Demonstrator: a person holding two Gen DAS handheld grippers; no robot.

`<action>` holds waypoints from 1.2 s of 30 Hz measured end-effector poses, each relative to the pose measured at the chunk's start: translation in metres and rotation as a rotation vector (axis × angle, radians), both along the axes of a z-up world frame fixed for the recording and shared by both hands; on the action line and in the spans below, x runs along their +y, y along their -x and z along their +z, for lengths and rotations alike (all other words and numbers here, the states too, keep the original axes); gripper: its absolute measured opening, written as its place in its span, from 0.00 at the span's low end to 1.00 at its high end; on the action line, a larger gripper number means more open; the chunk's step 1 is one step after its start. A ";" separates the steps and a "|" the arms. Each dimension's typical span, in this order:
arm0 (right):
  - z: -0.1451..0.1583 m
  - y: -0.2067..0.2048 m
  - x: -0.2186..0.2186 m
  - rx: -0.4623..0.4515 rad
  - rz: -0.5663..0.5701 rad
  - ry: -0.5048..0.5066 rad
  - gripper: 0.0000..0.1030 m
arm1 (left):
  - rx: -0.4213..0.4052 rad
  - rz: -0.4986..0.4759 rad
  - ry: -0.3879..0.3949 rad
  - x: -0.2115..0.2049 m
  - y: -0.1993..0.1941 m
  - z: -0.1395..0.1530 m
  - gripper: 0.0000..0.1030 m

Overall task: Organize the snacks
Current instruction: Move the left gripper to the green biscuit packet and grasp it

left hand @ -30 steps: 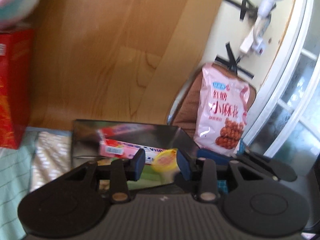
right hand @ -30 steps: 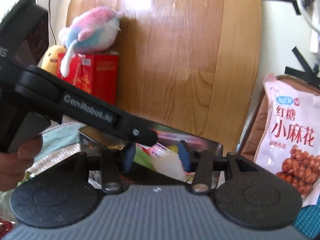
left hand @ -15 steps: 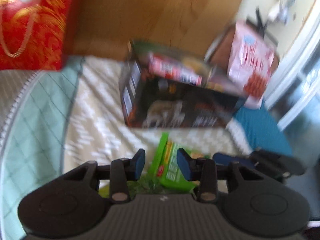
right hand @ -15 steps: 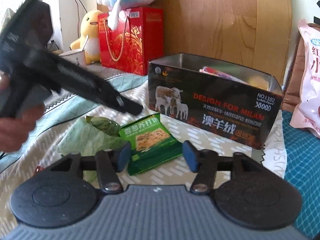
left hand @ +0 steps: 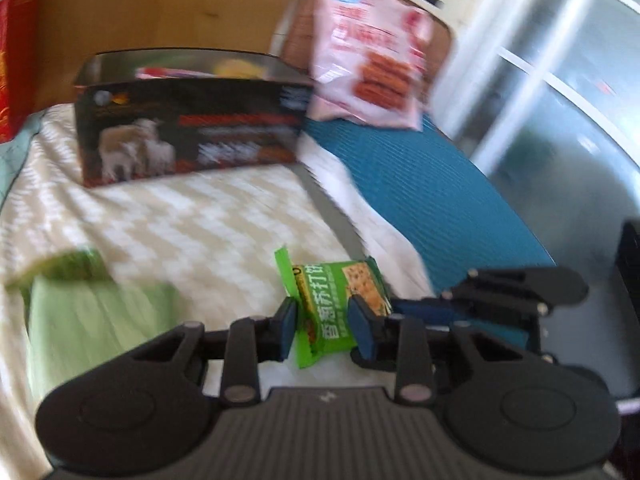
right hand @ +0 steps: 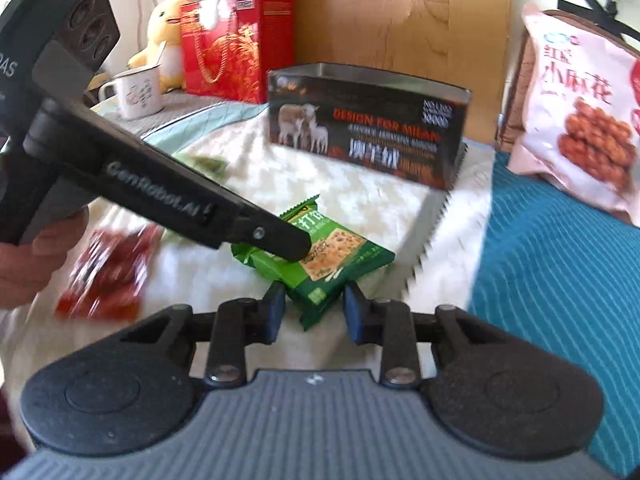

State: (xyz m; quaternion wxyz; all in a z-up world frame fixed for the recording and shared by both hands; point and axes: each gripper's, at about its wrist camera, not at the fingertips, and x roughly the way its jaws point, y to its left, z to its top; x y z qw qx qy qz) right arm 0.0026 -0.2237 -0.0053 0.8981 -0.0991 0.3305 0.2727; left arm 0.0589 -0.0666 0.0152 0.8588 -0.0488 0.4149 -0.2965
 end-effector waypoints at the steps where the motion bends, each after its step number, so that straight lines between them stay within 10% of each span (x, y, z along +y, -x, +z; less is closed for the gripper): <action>1: -0.001 0.012 0.000 -0.003 0.018 0.009 0.34 | 0.004 -0.012 0.000 0.000 0.014 -0.002 0.28; 8: -0.006 0.072 -0.001 0.000 0.074 -0.043 0.41 | 0.056 -0.033 0.060 0.033 0.084 -0.011 0.37; 20: -0.006 0.072 0.007 -0.061 0.055 -0.006 0.43 | 0.068 0.013 0.066 0.029 0.074 -0.009 0.47; 36: 0.016 0.058 0.001 -0.058 0.081 -0.002 0.28 | 0.043 -0.013 0.081 0.024 0.060 0.016 0.30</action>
